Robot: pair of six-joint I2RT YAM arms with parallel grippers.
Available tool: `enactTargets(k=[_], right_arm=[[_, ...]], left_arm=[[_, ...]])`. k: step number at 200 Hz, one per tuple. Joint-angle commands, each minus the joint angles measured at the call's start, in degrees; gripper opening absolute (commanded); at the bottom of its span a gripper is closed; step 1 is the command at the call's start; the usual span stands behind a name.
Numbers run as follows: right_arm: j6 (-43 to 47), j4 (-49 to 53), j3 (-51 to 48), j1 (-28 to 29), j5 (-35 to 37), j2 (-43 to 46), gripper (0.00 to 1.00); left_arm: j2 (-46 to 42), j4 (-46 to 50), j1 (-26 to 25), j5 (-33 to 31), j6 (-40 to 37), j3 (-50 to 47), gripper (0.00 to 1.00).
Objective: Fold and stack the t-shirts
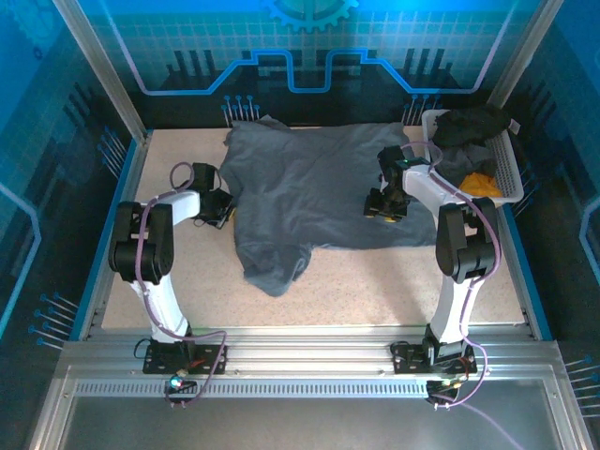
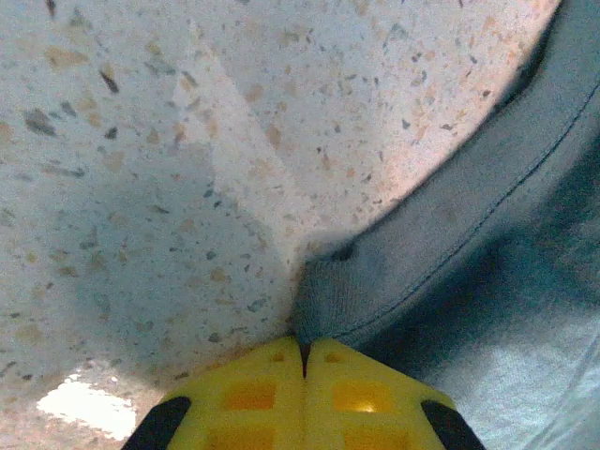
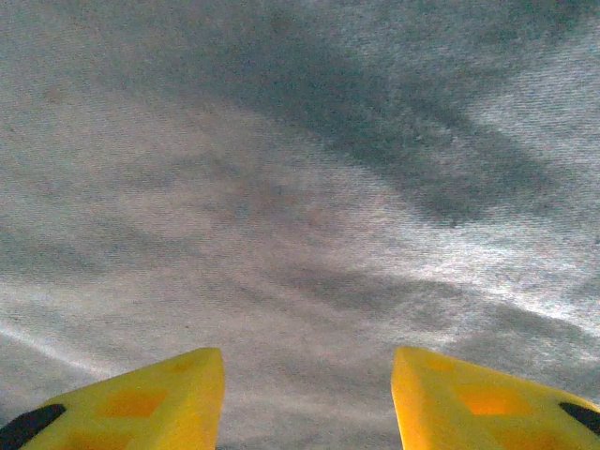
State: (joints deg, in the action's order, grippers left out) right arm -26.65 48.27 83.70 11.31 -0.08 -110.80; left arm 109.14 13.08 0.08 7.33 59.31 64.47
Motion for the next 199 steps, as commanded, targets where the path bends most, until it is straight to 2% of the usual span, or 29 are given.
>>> enactTargets(k=[1, 51, 90, 102, 115, 126, 139, 159, 183, 199], right_arm=[[0.83, 1.91, 2.16, -0.33, -0.45, -0.35, 0.5], [2.3, 3.2, 4.59, -0.33, -0.06, -2.72, 0.5], [3.59, 5.19, 7.51, 0.29, -0.46, -5.41, 0.5], [3.88, 5.85, 8.42, 0.63, -0.45, -6.28, 0.5], [4.27, 6.37, 9.15, 0.9, -0.42, -6.91, 0.51], [4.48, 6.62, 9.53, 1.28, -0.19, -7.23, 0.51], [4.75, 6.9, 9.66, 1.5, 0.12, -7.36, 0.51], [5.17, 6.77, 8.75, 1.54, 1.16, -6.74, 0.51], [5.01, 5.6, 6.52, 0.82, 1.44, -6.05, 0.51], [4.89, 4.95, 5.43, 0.12, 0.95, -6.21, 0.51]], left_arm=[[-3.33, 4.22, 1.09, -3.94, -1.52, 0.17, 0.0], [-12.27, 13.22, 4.73, -10.79, -7.92, 2.44, 0.0], [-9.09, 17.05, 7.96, -9.48, -12.03, 6.92, 0.0], [-7.57, 17.33, 8.59, -9.64, -12.89, 8.05, 0.1], [-6.23, 17.3, 9.27, -9.73, -12.97, 8.98, 0.34], [-5.5, 17.81, 9.42, -9.79, -13.5, 10.38, 0.39], [-6.52, 18.4, 8.35, -10.71, -14.07, 11.11, 0.42], [-10.37, 20.09, 3.47, -11.64, -13.96, 9.45, 0.42], [-14.95, 20.66, -3.09, -10.61, -8.47, 2.11, 0.4], [-15.8, 20.42, -5.27, -9.2, -5.29, -1.96, 0.39]])
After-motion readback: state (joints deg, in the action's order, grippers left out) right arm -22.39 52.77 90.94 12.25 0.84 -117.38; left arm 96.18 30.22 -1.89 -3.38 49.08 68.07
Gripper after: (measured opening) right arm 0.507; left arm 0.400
